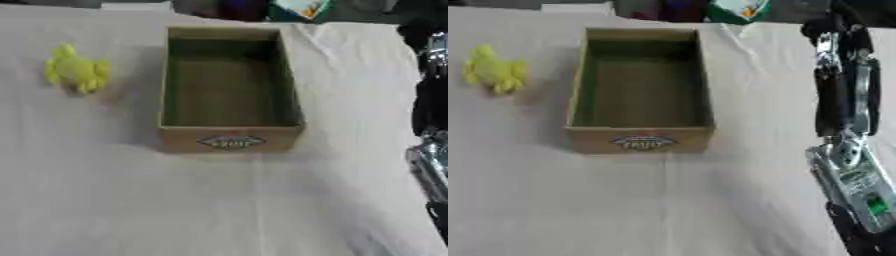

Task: Pick up objects on the table and place them in the box.

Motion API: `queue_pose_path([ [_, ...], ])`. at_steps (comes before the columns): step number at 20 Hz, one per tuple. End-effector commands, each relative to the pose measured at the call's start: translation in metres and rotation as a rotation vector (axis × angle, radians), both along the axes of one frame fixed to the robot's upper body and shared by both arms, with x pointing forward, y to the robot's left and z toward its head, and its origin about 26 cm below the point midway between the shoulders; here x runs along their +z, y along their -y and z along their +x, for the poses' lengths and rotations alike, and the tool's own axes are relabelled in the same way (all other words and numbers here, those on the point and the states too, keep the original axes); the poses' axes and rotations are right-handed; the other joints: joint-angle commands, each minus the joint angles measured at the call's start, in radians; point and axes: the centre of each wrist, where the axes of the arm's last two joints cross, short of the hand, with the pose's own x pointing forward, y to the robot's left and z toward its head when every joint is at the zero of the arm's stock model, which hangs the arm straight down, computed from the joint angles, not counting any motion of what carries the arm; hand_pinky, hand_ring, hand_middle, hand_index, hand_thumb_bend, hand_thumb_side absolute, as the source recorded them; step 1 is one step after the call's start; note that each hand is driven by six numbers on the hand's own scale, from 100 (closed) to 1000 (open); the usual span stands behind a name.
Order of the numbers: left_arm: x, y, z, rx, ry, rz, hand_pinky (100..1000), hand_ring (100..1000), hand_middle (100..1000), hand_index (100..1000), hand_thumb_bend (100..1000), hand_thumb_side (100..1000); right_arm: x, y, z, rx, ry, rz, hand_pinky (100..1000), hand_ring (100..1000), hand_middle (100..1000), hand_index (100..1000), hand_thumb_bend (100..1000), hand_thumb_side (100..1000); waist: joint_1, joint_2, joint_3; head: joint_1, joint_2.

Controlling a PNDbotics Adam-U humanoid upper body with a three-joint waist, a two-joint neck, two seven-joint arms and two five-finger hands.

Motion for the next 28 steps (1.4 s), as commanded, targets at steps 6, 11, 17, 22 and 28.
queue_pose_path([
  [6, 0.01, -0.016, -0.009, 0.069, -0.02, 0.135, 393, 535, 555, 756, 100, 624, 0.011, 0.001, -0.002, 0.004, 0.038, -0.023, 891, 755, 651, 891, 100, 718, 0.008, -0.026, 0.002, -0.009, 0.014],
  [11, 0.014, -0.032, -0.018, 0.166, -0.115, 0.313, 397, 537, 560, 772, 100, 620, 0.012, 0.003, -0.002, 0.002, 0.043, -0.026, 891, 755, 651, 890, 100, 719, 0.01, -0.034, 0.004, -0.016, 0.019],
  [17, 0.025, -0.051, -0.021, 0.301, -0.199, 0.517, 429, 569, 604, 828, 100, 642, 0.012, 0.004, -0.002, 0.001, 0.046, -0.027, 890, 755, 652, 889, 100, 723, 0.014, -0.041, 0.005, -0.017, 0.033],
  [22, 0.034, -0.079, -0.015, 0.459, -0.304, 0.812, 533, 680, 714, 920, 100, 736, 0.012, 0.005, -0.003, -0.005, 0.044, -0.03, 890, 756, 652, 889, 100, 724, 0.016, -0.044, 0.007, -0.018, 0.033],
  [28, 0.056, -0.102, -0.003, 0.631, -0.428, 1.194, 571, 753, 786, 977, 151, 789, 0.012, 0.006, -0.003, -0.004, 0.041, -0.04, 891, 757, 652, 889, 100, 729, 0.016, -0.045, 0.011, -0.018, 0.01],
])
